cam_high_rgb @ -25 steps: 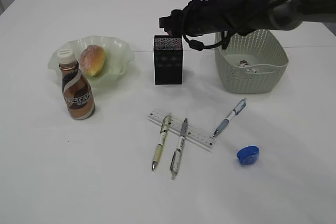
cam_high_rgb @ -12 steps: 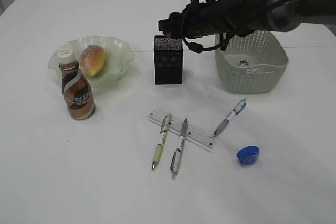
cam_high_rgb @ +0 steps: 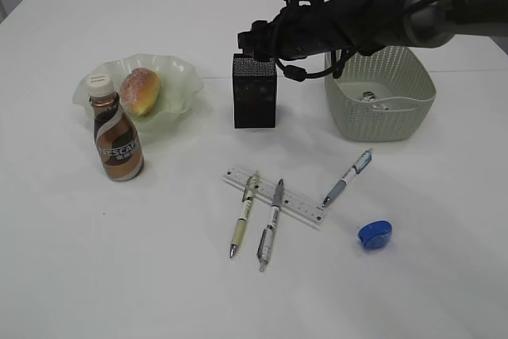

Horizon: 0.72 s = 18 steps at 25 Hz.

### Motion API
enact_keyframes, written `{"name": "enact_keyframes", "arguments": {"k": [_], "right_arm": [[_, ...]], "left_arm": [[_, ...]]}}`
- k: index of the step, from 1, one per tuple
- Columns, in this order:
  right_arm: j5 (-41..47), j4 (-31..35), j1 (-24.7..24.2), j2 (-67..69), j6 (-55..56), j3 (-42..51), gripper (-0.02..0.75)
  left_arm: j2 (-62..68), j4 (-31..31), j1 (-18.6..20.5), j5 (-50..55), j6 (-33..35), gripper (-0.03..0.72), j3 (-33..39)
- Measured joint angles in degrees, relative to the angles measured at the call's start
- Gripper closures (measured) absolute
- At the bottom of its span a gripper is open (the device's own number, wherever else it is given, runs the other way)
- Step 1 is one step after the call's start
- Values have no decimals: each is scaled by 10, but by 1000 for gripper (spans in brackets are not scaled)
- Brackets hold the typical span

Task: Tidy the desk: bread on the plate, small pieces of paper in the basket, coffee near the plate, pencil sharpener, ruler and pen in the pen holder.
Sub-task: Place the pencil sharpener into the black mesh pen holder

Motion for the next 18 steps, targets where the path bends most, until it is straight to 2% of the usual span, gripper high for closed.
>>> {"name": "enact_keyframes", "arguments": {"k": [7, 15, 18], "right_arm": [[24, 16, 0, 0, 0, -15, 309], [171, 4, 0, -32, -1, -60, 309], [219, -31, -4, -61, -1, -65, 309]], "left_arm": [[0, -2, 0, 0, 0, 434, 0], [0, -2, 0, 0, 0, 434, 0], [0, -3, 0, 1, 0, 434, 0]]}}
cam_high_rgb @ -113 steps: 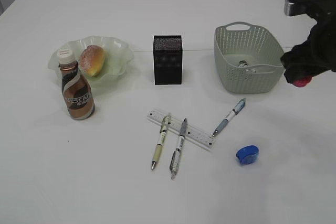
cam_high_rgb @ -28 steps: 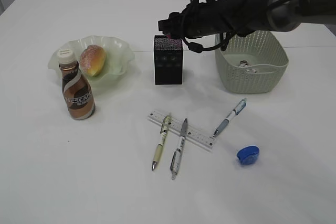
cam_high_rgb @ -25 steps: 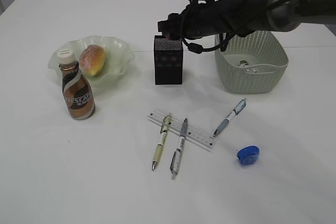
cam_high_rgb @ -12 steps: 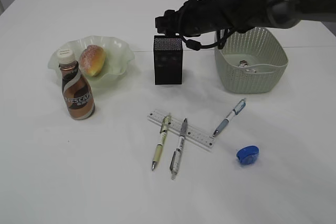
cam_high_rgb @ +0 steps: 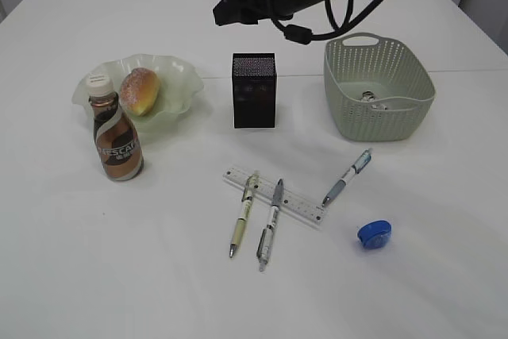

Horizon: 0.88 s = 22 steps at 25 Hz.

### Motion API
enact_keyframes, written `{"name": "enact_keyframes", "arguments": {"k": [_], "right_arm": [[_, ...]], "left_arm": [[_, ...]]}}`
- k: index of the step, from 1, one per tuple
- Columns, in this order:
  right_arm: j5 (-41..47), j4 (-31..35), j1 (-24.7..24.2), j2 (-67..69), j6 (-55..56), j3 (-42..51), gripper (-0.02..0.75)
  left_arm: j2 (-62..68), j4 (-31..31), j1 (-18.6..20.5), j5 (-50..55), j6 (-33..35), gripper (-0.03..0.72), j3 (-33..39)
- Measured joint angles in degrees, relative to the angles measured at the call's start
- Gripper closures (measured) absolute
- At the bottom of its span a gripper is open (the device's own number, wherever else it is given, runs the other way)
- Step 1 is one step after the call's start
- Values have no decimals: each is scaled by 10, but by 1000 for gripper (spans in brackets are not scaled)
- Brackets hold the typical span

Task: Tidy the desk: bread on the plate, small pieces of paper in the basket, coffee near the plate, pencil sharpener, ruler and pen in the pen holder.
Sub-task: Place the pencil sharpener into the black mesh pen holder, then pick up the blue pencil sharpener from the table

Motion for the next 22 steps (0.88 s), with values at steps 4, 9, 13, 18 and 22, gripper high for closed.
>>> {"name": "enact_keyframes", "arguments": {"k": [4, 9, 13, 18, 22], "right_arm": [[79, -111, -3, -41, 33, 0, 309], [217, -266, -3, -87, 162, -2, 309], [326, -350, -3, -104, 283, -5, 309], [338, -392, -3, -104, 397, -8, 309], [339, -394, -3, -104, 457, -8, 309]], "left_arm": [[0, -4, 0, 0, 0, 434, 0], [0, -18, 0, 0, 0, 434, 0], [0, -22, 0, 3, 1, 434, 0], [0, -22, 0, 5, 1, 435, 0], [0, -22, 0, 14, 1, 435, 0]]}}
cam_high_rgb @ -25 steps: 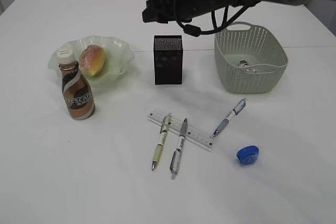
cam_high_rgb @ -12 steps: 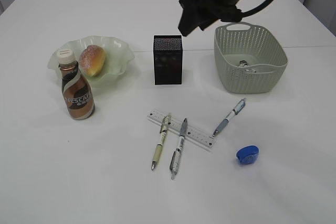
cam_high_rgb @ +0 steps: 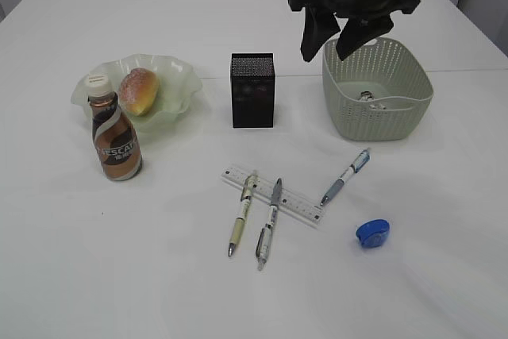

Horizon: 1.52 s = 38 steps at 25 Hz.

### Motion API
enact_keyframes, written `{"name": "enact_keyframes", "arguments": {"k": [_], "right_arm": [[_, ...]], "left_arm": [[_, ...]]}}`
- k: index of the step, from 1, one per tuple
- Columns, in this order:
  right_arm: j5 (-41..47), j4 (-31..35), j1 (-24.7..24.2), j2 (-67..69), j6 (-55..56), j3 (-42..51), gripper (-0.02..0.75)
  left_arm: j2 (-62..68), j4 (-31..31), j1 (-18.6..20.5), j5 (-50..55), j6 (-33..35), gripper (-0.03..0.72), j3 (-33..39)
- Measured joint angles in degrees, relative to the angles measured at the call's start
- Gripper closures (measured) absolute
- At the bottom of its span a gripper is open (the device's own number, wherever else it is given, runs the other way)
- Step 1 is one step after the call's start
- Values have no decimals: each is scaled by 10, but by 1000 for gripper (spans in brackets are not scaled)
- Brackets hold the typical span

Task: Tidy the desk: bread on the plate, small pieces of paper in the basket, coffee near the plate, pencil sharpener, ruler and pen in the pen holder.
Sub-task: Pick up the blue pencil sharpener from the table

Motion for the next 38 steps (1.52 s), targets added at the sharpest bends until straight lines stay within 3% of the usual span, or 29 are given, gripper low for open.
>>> {"name": "enact_keyframes", "arguments": {"k": [6, 21, 29, 38], "right_arm": [[1, 0, 0, -27, 51, 44, 309], [-1, -17, 0, -144, 89, 354, 309], [-5, -43, 0, -144, 95, 372, 309], [-36, -47, 2, -144, 364, 372, 309]], "left_arm": [[0, 0, 0, 15, 1, 434, 0], [0, 0, 0, 17, 1, 435, 0], [0, 0, 0, 17, 1, 434, 0], [0, 0, 0, 17, 2, 434, 0]]}}
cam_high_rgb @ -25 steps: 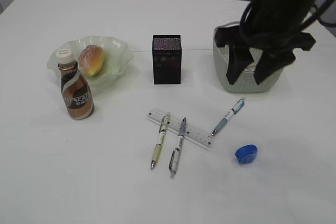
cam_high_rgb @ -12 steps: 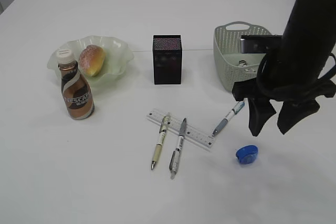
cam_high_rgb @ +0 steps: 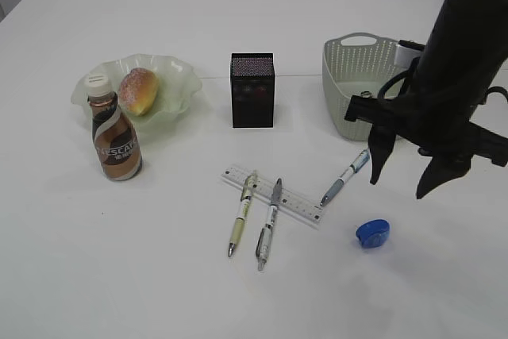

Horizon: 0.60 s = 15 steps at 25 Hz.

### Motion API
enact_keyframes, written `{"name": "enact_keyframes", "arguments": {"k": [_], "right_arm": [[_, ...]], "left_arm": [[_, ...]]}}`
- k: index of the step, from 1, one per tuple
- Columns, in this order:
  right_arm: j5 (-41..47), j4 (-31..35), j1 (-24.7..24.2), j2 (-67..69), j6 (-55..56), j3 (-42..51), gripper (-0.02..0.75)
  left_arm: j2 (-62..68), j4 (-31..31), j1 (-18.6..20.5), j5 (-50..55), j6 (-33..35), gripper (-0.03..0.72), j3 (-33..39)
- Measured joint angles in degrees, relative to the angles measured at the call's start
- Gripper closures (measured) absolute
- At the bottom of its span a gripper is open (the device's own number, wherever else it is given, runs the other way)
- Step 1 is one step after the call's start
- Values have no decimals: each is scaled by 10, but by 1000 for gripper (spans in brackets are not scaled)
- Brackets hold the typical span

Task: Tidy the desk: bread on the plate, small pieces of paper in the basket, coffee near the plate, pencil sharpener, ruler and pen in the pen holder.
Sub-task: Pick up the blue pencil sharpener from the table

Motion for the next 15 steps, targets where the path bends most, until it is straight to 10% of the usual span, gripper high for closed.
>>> {"name": "enact_keyframes", "arguments": {"k": [15], "right_arm": [[-74, -13, 11, 54, 303, 27, 309]], "left_arm": [[0, 1, 0, 4, 0, 434, 0]]}}
